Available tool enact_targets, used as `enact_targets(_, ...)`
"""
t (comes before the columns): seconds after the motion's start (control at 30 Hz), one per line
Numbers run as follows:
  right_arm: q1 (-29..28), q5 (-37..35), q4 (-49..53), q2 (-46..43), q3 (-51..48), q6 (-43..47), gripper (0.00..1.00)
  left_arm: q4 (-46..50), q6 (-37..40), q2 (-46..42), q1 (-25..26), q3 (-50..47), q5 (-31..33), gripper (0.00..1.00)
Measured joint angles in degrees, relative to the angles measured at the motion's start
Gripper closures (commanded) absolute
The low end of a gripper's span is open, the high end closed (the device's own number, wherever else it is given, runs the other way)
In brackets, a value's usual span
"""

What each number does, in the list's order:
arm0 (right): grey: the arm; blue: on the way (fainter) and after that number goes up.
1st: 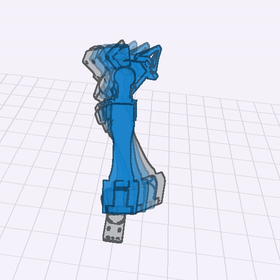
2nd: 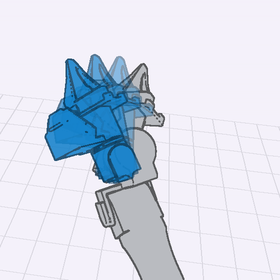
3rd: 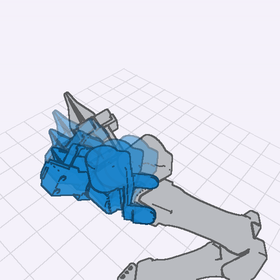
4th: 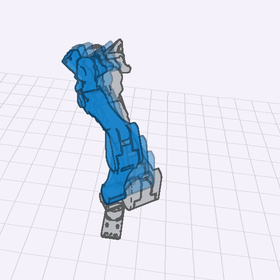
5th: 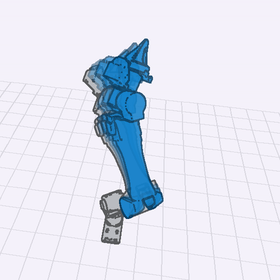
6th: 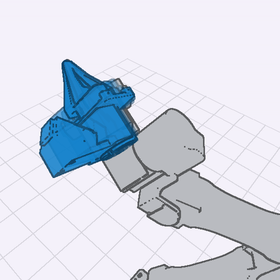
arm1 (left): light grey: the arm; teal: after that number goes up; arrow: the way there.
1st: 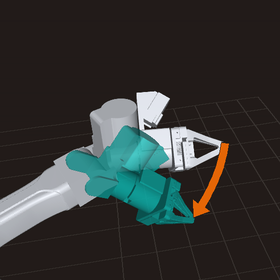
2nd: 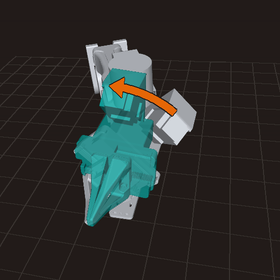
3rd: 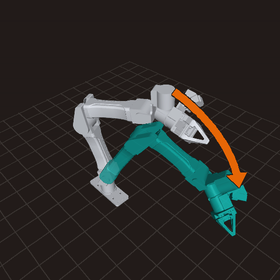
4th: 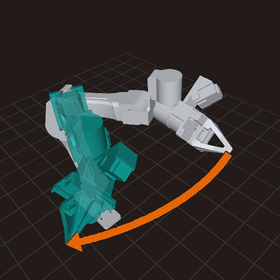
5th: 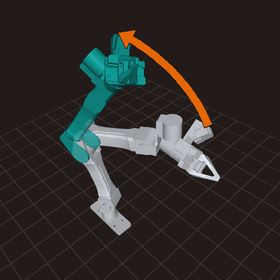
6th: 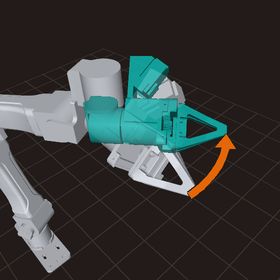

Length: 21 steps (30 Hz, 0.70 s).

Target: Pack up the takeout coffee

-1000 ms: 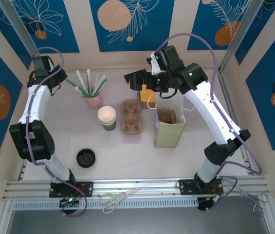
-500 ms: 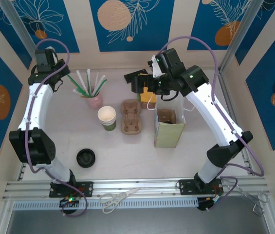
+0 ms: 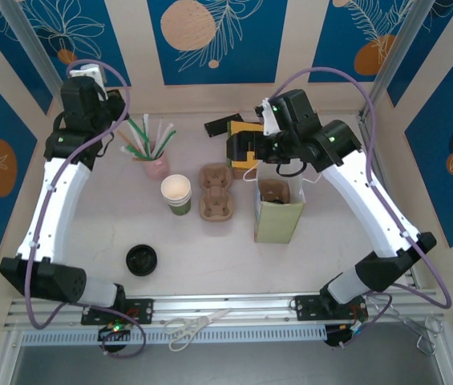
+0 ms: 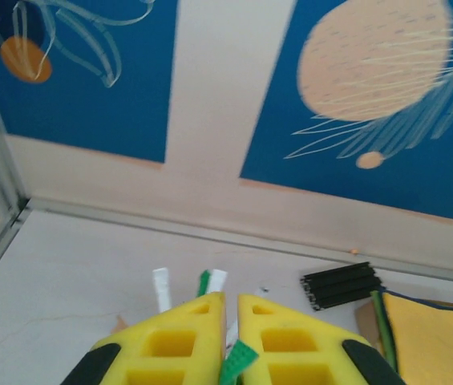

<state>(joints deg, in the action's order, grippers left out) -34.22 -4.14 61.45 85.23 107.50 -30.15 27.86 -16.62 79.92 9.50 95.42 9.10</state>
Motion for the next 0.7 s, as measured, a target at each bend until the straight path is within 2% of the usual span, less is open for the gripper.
enact_targets(0.33, 2.38, -4.00, -2.38, -14.23, -11.45, -2.32, 0.01, -3.43, 1.11, -6.97, 13.60, -0.02, 0.26, 0.91)
enact_targets(0.7, 3.93, -7.52, -2.91, -24.85, -16.55, -3.91, 0.01, -5.51, 2.10, -3.58, 29.44, 2.69, 0.00, 0.92)
